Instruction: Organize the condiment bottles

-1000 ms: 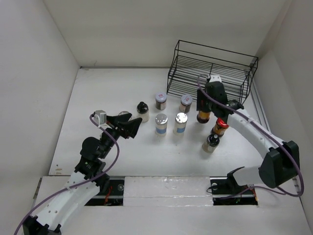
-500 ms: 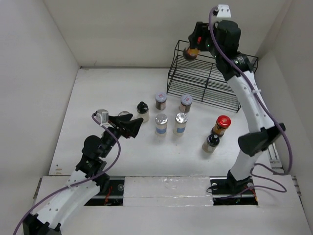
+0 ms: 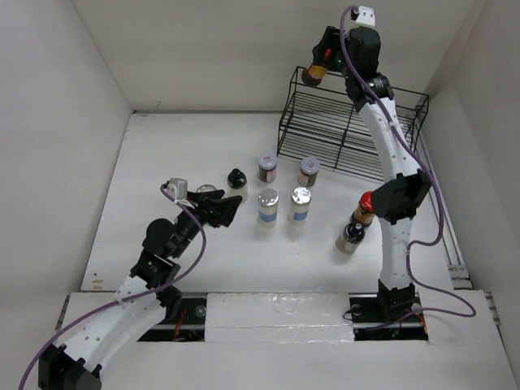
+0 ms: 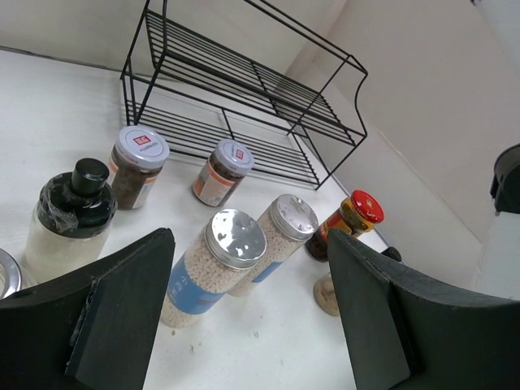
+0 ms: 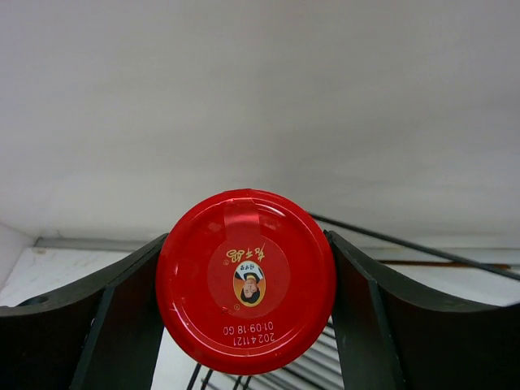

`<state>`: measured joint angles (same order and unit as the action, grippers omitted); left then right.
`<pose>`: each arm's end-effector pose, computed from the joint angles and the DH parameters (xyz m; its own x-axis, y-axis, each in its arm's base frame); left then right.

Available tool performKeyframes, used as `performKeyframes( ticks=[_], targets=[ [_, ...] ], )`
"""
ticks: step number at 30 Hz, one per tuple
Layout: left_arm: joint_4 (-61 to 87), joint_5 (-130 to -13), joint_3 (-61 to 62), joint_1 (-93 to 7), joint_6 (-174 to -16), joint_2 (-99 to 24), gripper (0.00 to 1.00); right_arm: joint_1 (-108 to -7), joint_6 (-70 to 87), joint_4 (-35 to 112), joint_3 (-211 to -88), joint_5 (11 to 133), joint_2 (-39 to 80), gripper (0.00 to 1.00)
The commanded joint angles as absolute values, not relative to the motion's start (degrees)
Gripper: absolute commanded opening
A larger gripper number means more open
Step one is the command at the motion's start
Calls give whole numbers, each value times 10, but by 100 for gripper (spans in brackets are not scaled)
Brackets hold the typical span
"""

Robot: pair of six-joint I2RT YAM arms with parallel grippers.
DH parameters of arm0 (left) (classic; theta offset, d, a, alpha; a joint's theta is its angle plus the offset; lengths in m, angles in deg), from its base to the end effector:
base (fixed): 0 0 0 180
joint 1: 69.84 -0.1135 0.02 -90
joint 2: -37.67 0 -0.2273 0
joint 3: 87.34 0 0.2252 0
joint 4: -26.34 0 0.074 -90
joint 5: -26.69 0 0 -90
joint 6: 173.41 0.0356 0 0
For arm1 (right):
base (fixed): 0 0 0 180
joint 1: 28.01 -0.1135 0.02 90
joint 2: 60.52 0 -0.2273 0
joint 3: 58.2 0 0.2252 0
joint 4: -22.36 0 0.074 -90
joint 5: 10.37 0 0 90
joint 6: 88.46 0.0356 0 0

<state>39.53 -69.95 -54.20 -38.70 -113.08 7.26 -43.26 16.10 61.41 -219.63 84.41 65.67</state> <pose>0.1298 -0.0832 0.2693 -0.0974 -0.5156 -0.8513 0.6452 0.6185 -0.4485 0.4324 0.1148 0.4196 -0.1078 0.2303 -0.9671 -0.1599 0.9561 0.2455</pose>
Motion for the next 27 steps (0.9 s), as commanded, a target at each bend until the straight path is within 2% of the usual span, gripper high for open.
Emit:
performKeyframes(
  ticks=[1, 10, 19, 24, 27],
  targets=[
    [432, -703, -538, -385, -1135, 79, 72, -427, 188, 434, -2260, 829, 645, 25],
    [432, -692, -538, -385, -1129, 89, 72, -422, 200, 396, -2260, 834, 703, 25],
    [427, -692, -538, -385, -1129, 79, 72, -427, 188, 401, -2166, 830, 697, 25],
    [427, -692, -538, -385, -1129, 91, 72, -445, 167, 415, -2165, 842, 704, 33],
    [427, -692, -538, -385, -1129, 91, 72, -457, 150, 427, -2165, 871, 704, 41]
  ],
)
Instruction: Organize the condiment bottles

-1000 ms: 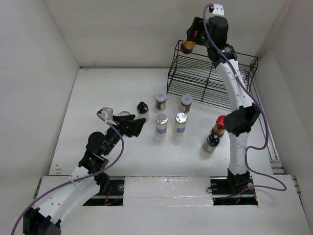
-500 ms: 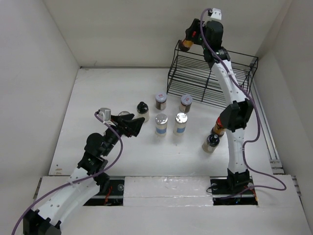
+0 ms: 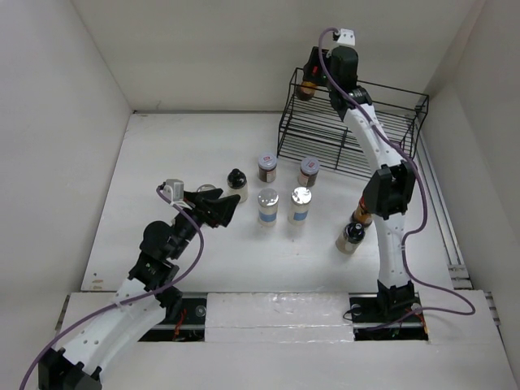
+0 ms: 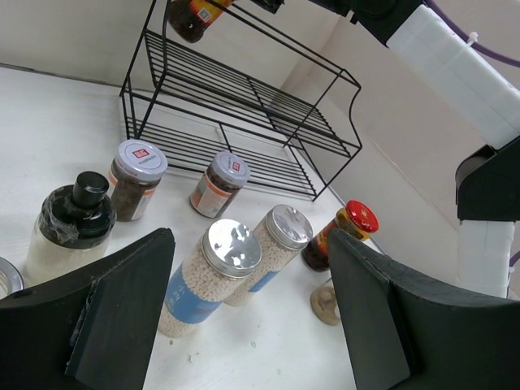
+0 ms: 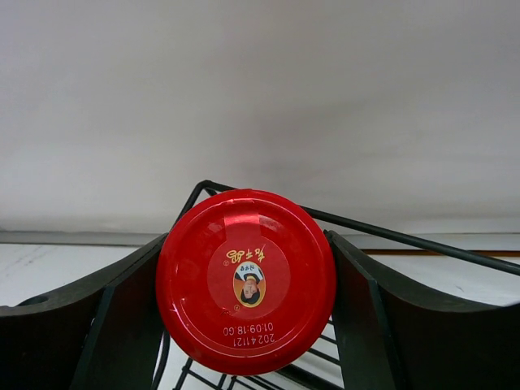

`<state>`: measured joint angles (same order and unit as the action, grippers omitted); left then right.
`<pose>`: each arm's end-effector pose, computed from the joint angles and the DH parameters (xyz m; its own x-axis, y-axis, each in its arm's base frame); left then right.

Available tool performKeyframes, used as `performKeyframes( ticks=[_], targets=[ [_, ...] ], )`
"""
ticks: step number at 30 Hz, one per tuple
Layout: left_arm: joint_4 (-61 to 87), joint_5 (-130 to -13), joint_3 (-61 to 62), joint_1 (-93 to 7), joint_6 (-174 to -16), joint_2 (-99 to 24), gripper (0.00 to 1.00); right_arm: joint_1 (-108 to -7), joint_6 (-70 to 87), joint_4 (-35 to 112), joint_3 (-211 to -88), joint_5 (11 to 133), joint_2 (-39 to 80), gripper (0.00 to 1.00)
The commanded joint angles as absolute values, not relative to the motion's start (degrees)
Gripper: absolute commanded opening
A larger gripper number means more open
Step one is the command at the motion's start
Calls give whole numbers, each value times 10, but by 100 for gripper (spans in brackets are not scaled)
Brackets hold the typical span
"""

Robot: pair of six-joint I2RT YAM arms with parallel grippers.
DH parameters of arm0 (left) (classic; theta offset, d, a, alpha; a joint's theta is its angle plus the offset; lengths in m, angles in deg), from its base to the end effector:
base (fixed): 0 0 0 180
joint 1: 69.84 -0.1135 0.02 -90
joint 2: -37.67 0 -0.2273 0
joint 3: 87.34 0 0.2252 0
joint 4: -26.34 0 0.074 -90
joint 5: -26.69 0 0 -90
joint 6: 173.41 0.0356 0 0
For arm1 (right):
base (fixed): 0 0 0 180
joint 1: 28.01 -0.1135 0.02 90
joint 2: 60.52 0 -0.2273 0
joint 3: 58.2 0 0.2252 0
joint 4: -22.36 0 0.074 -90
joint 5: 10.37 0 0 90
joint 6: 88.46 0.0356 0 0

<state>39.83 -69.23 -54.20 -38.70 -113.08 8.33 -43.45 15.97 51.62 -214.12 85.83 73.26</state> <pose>0.1274 -0.0812 0.2723 -0.0753 -0.5298 -0.8448 0.6461 0.6194 -0.4460 0.4776 0.1279 0.3489 -0.1559 0.2140 -0.9643 -0.1265 0.9639 0.2343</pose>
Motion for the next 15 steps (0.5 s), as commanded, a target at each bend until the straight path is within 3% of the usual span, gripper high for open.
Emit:
performKeyframes(
  ticks=[1, 5, 15],
  targets=[
    [427, -692, -538, -385, -1129, 91, 72, -457, 142, 427, -2165, 877, 704, 44],
    [427, -697, -538, -385, -1129, 91, 72, -457, 137, 440, -2165, 877, 704, 57],
    [427, -697, -538, -385, -1135, 102, 72, -457, 131, 453, -2159, 871, 709, 60]
  ],
)
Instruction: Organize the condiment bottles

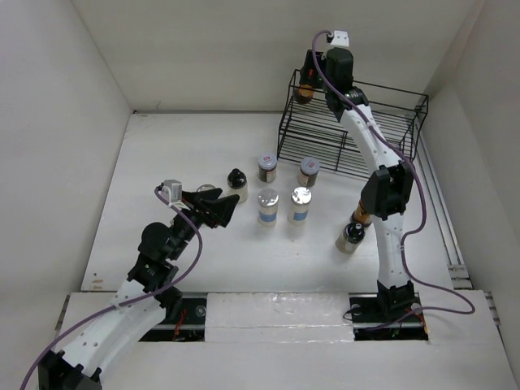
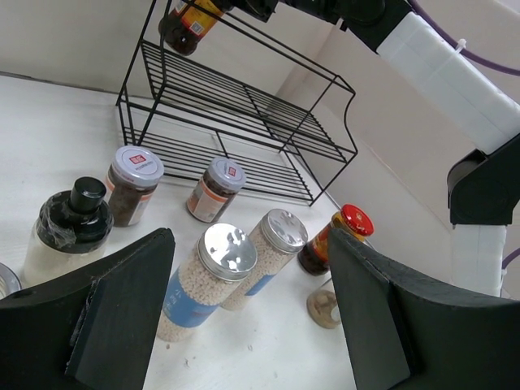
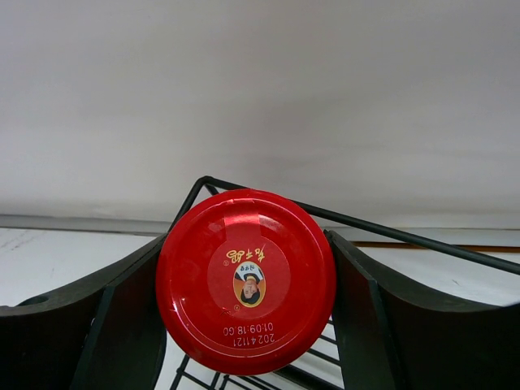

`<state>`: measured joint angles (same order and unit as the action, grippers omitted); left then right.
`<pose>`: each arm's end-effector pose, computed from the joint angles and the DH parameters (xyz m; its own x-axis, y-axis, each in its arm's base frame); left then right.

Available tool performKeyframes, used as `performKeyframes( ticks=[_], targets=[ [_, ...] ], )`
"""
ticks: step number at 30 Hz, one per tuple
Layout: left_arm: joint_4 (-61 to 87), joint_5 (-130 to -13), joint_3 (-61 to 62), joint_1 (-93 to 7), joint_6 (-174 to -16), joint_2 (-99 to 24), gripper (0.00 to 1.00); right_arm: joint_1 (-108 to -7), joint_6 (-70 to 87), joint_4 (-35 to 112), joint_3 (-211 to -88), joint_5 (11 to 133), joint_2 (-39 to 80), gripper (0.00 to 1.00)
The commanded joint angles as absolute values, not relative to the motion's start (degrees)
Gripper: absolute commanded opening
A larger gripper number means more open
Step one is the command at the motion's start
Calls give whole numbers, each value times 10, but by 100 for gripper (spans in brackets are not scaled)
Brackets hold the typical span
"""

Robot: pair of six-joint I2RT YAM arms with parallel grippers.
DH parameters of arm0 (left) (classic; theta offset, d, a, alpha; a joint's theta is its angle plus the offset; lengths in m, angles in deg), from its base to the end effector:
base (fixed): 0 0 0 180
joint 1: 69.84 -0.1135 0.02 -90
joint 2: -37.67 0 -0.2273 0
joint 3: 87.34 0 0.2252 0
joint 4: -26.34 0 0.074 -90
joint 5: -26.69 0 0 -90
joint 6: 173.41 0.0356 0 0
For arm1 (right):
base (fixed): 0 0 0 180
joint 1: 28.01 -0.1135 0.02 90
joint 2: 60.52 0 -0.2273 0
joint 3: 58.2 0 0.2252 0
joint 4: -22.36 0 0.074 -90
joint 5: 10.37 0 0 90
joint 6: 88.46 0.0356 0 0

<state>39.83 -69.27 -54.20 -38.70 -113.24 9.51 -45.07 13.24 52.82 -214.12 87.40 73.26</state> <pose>0.1245 -0.0796 0.2750 -0.0625 -0.5402 -0.8392 0.6542 0.6128 -0.4433 0.4737 0.1403 0.3467 -0.1685 0.1585 -0.9729 -0.1314 0.9746 0.1815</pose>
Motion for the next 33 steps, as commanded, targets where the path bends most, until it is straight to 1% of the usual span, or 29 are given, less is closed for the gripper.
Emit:
performKeyframes(
  ticks=[1, 2, 10, 17, 21, 22, 24, 25, 30, 33],
  targets=[
    [427, -697, -538, -385, -1135, 102, 72, -462, 131, 453, -2159, 871, 709, 61],
    [427, -697, -538, -385, -1135, 102, 72, -462, 131, 453, -2159, 866, 709, 63],
    [417, -692, -538, -385, -1135, 102, 72, -467, 131, 453, -2152, 866, 728, 69],
    [410, -687, -538, -385, -1135, 124, 72, -486, 137, 447, -2147, 889, 729, 70],
    [410, -687, -538, -385, -1135, 135, 72, -486, 137, 447, -2152, 890, 718, 83],
    [405, -687, -538, -385, -1135, 135, 72, -486, 137, 447, -2152, 895, 718, 89],
    [405, -687, -538, -385, -1135, 135, 72, -486, 137, 447, -2167, 895, 711, 94],
    [405, -687, -538, -385, -1135, 135, 72, -486, 137, 455, -2174, 895, 711, 100],
    [405, -687, -538, -385, -1135, 135, 72, -480, 137, 467, -2193, 889, 668, 100],
    [400, -687, -538, -385, -1135, 135, 72, -475, 130, 462, -2151, 889, 605, 100]
  ],
)
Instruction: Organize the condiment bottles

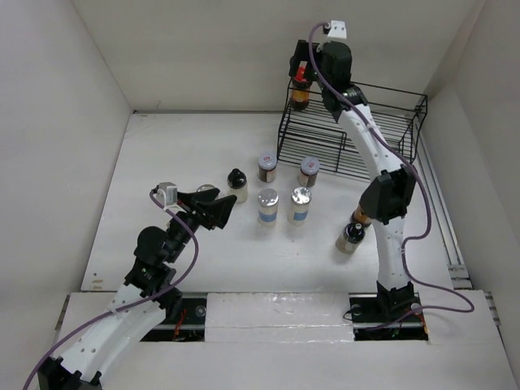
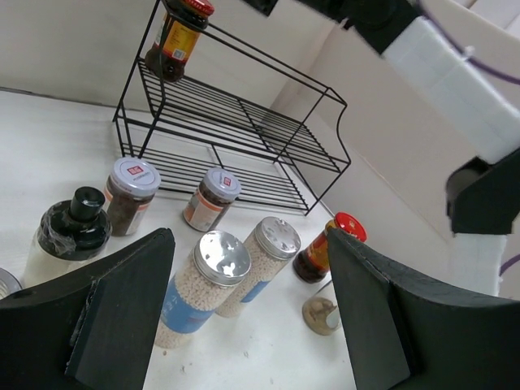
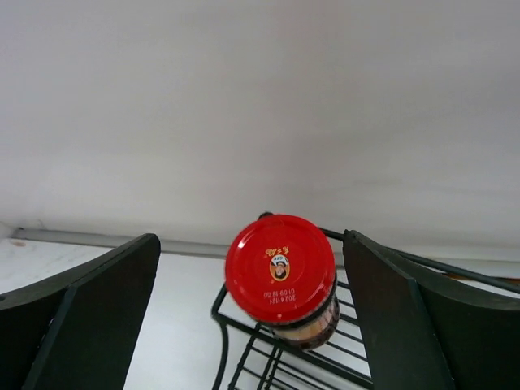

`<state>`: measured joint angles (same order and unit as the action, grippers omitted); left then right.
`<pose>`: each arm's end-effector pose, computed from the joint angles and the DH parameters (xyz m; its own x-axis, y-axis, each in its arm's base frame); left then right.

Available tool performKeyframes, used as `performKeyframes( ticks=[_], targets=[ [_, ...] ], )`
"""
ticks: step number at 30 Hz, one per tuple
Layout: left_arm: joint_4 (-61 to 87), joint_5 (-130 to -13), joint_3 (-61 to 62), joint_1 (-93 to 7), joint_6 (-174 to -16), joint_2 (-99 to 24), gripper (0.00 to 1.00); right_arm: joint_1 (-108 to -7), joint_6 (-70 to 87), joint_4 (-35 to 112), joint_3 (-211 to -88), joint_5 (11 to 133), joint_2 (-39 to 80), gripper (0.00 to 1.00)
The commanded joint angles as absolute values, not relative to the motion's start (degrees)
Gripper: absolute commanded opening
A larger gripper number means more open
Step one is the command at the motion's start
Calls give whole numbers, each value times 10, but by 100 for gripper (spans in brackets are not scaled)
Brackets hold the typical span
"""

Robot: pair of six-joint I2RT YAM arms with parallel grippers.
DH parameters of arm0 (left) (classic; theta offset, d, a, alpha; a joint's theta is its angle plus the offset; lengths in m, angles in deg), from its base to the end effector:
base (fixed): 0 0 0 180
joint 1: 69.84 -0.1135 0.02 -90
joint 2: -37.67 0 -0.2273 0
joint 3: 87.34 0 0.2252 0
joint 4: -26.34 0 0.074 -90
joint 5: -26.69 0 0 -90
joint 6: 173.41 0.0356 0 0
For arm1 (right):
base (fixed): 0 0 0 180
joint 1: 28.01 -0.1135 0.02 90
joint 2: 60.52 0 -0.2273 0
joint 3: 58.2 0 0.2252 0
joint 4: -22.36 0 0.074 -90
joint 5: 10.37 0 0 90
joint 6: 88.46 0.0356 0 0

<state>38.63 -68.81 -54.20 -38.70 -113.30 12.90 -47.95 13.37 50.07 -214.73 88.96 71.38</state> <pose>0.1170 -0.0747 0.2801 -0.0330 -0.5596 -0.8281 0.6633 0.6075 -0.4370 0.4583 0.1601 0.3707 -0.0872 0.1836 -0.9791 -0.1701 0.9657 0.1962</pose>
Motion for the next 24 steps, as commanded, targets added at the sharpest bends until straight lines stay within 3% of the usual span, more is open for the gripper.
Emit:
performKeyframes(
  ticks=[1, 4, 5, 8, 9, 10, 12, 13, 16, 18, 24],
  targets=[
    [400, -681, -538, -385, -1135, 135, 72, -468, 124, 462, -2138, 889, 587, 100],
    [394, -666, -538, -385, -1135, 135, 72, -468, 96, 456, -2037, 928, 483, 95],
    [387, -660, -533, -385, -1135, 135, 72, -468, 89, 449, -1954, 944, 451, 88],
    [369, -630, -526, -385, -1135, 135, 71, -473, 106, 443, -1790, 1025, 297, 21],
    [364, -623, -526, -385, -1141, 135, 68, -473, 144, 443, -1663, 1038, 211, 5],
    [358, -617, -526, -385, -1141, 135, 67, -473, 158, 438, -1596, 1043, 168, 5],
    [351, -609, -521, -385, -1141, 129, 67, -459, 204, 438, -1423, 1065, 50, 22],
    [351, -609, -521, -385, -1141, 129, 67, -453, 215, 447, -1378, 1065, 15, 51],
    [359, -619, -521, -385, -1146, 117, 67, -435, 235, 506, -1276, 1093, -84, 94],
    [359, -629, -521, -385, -1151, 105, 67, -414, 235, 545, -1260, 1118, -101, 100],
    [371, -642, -521, -385, -1151, 105, 67, -409, 258, 624, -1217, 1030, -54, 100]
  ],
)
